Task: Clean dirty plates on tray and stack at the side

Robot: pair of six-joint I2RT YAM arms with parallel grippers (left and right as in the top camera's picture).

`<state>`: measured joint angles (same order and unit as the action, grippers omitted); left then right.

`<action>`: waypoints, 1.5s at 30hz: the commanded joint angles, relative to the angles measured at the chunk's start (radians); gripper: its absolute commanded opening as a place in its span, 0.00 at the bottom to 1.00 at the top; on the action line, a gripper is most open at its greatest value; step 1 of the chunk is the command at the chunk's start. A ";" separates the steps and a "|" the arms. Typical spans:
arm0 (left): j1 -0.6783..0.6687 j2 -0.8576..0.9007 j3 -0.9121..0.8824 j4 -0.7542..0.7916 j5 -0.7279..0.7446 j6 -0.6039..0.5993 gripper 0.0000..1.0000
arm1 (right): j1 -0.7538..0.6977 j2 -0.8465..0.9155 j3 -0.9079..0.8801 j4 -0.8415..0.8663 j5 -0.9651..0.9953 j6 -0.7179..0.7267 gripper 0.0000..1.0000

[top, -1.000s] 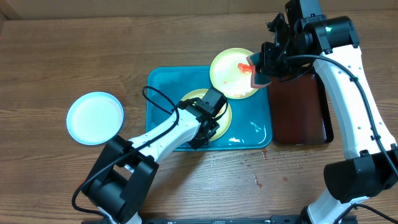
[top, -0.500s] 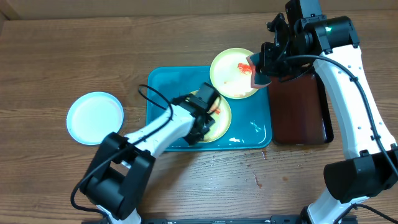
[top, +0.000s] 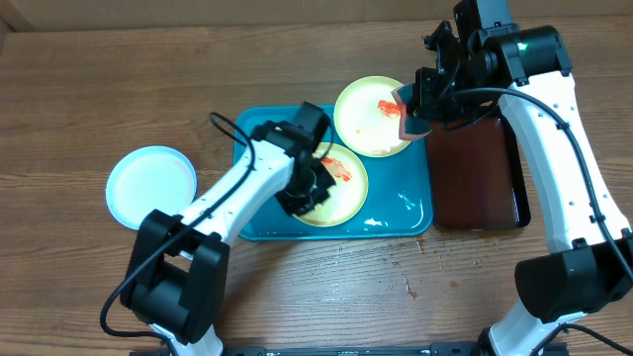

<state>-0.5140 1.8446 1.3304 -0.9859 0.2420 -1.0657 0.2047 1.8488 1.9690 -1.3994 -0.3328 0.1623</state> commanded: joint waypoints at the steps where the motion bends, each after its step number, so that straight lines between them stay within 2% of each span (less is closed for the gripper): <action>1: -0.039 -0.001 0.018 0.000 0.067 0.011 0.44 | 0.003 -0.008 0.008 0.005 0.000 -0.007 0.04; 3: -0.051 -0.001 0.018 0.019 0.060 0.011 0.47 | 0.003 -0.008 0.008 0.005 0.000 -0.007 0.04; 5: -0.052 -0.001 0.018 0.021 0.055 0.011 0.64 | 0.003 -0.008 0.009 0.004 0.000 -0.007 0.04; 7: -0.052 -0.001 0.018 0.032 0.031 0.011 0.66 | 0.003 -0.008 0.009 0.002 0.000 -0.007 0.04; 8: -0.054 -0.001 0.018 0.039 -0.003 0.011 0.51 | 0.003 -0.008 0.008 0.000 0.000 -0.007 0.04; 9: -0.055 -0.001 0.017 0.029 -0.026 0.003 0.28 | 0.003 -0.008 0.008 -0.001 0.000 -0.007 0.04; 10: -0.056 -0.001 0.016 -0.007 -0.052 -0.071 0.15 | 0.003 -0.008 0.008 -0.002 0.000 -0.007 0.04; 12: -0.058 -0.001 0.009 -0.083 -0.078 -0.297 0.27 | 0.003 -0.008 0.008 -0.002 0.000 -0.007 0.04; 14: -0.062 -0.001 0.000 -0.107 -0.086 -0.425 0.36 | 0.003 -0.008 0.008 -0.002 -0.001 -0.007 0.04; 15: -0.063 -0.001 -0.003 -0.106 -0.090 -0.446 0.39 | 0.003 -0.008 0.008 -0.002 -0.001 -0.007 0.04; 17: -0.064 -0.001 -0.004 -0.097 -0.094 -0.464 0.39 | 0.003 -0.008 0.008 -0.002 -0.001 -0.007 0.04; 21: -0.068 -0.001 -0.009 -0.094 -0.105 -0.521 0.31 | 0.003 -0.008 0.009 -0.002 -0.001 -0.007 0.04; 26: -0.093 -0.001 -0.048 -0.050 -0.116 -0.581 0.33 | 0.003 -0.008 0.009 -0.002 -0.001 -0.007 0.04; 34: -0.104 -0.001 -0.103 0.058 -0.125 -0.589 0.33 | 0.003 -0.008 0.008 -0.006 -0.001 -0.007 0.04; 45: -0.104 -0.001 -0.126 0.093 -0.180 -0.599 0.34 | 0.003 -0.008 0.008 -0.014 -0.001 -0.007 0.04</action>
<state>-0.6155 1.8446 1.2156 -0.8925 0.0971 -1.6459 0.2047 1.8488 1.9690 -1.4147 -0.3328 0.1600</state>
